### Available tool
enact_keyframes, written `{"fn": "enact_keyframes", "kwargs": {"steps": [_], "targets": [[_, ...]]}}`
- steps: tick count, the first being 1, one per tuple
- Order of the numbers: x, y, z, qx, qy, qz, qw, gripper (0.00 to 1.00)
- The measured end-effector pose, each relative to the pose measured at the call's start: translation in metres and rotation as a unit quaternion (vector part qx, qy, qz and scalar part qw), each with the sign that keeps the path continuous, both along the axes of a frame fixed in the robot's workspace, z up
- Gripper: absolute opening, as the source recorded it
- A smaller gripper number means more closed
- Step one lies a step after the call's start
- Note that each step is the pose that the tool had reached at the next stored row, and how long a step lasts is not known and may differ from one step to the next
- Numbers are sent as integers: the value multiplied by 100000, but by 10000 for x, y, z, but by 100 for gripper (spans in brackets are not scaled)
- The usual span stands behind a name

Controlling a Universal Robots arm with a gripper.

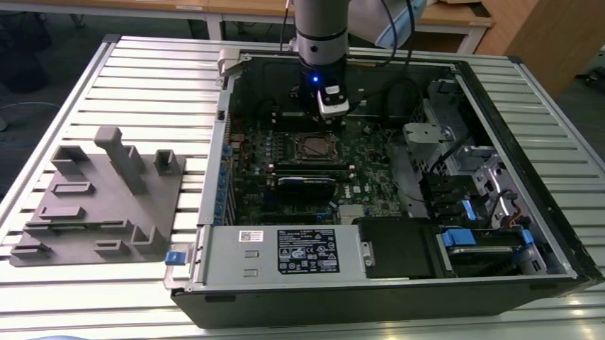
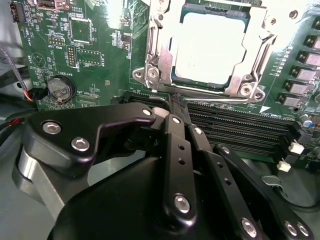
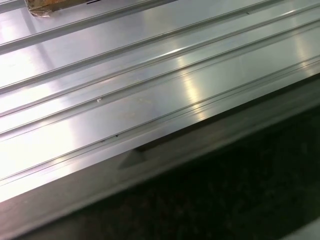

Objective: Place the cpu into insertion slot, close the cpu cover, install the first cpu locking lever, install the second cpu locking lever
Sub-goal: 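Install the first cpu locking lever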

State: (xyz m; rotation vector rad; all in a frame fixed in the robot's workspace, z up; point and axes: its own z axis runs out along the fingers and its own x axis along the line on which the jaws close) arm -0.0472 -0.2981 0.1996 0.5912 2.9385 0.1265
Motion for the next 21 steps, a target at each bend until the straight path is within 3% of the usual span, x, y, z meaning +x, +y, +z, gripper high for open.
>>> {"fn": "enact_keyframes", "kwargs": {"steps": [7, 14, 21], "targets": [[0, 0, -17, -122, -740, 1, 99997, 11], [-2, 10, -18, -116, -767, -1, 99997, 11], [-7, -21, -24, -107, -1196, -1, 99993, 11]]}}
